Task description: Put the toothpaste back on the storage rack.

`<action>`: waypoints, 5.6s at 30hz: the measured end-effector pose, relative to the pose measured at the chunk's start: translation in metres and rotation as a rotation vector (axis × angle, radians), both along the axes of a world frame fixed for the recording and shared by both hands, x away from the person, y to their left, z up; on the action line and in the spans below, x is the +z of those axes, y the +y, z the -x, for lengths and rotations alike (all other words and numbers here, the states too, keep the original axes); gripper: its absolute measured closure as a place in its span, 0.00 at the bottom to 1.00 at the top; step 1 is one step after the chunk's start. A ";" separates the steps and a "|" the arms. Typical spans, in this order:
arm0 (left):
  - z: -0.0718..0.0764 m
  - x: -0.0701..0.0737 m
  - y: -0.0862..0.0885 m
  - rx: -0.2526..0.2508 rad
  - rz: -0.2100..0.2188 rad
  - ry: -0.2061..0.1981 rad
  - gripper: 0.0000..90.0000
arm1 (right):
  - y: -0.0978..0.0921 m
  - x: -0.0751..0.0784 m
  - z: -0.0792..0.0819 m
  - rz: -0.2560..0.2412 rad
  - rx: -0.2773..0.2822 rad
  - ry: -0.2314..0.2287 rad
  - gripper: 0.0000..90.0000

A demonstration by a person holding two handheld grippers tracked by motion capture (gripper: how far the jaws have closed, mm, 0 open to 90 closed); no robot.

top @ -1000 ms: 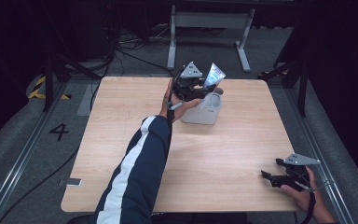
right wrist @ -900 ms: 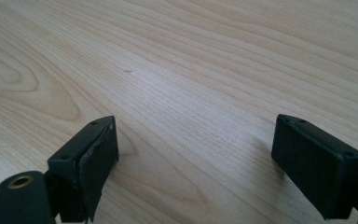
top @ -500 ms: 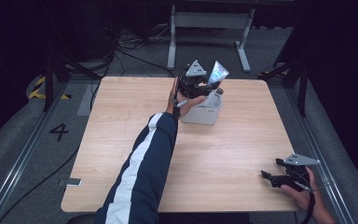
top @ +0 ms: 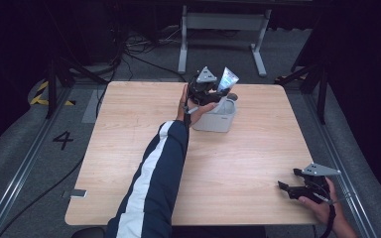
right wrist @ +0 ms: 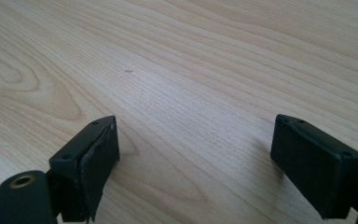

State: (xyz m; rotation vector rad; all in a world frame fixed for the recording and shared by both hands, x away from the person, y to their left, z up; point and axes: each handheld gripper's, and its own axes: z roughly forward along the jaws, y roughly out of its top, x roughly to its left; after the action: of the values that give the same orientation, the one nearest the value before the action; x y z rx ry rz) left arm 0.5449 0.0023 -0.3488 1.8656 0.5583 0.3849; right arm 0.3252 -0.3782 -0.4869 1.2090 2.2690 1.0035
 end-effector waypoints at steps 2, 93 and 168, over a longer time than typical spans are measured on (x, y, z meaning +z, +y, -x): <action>0.001 -0.003 0.000 0.004 -0.005 0.008 0.73 | 0.000 0.000 0.000 0.000 0.000 0.000 0.17; 0.077 -0.031 0.072 0.076 -0.556 0.033 0.26 | 0.000 0.000 0.000 -0.001 -0.001 0.005 0.17; 0.214 -0.114 0.255 0.182 -0.531 0.145 0.22 | 0.000 0.000 0.000 -0.001 -0.003 0.006 0.17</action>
State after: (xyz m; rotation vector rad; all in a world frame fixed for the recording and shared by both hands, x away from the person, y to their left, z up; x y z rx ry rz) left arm 0.3311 0.2575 -0.4628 2.3723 0.7836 0.5611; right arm 0.3253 -0.3777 -0.4868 1.2170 2.2704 1.0019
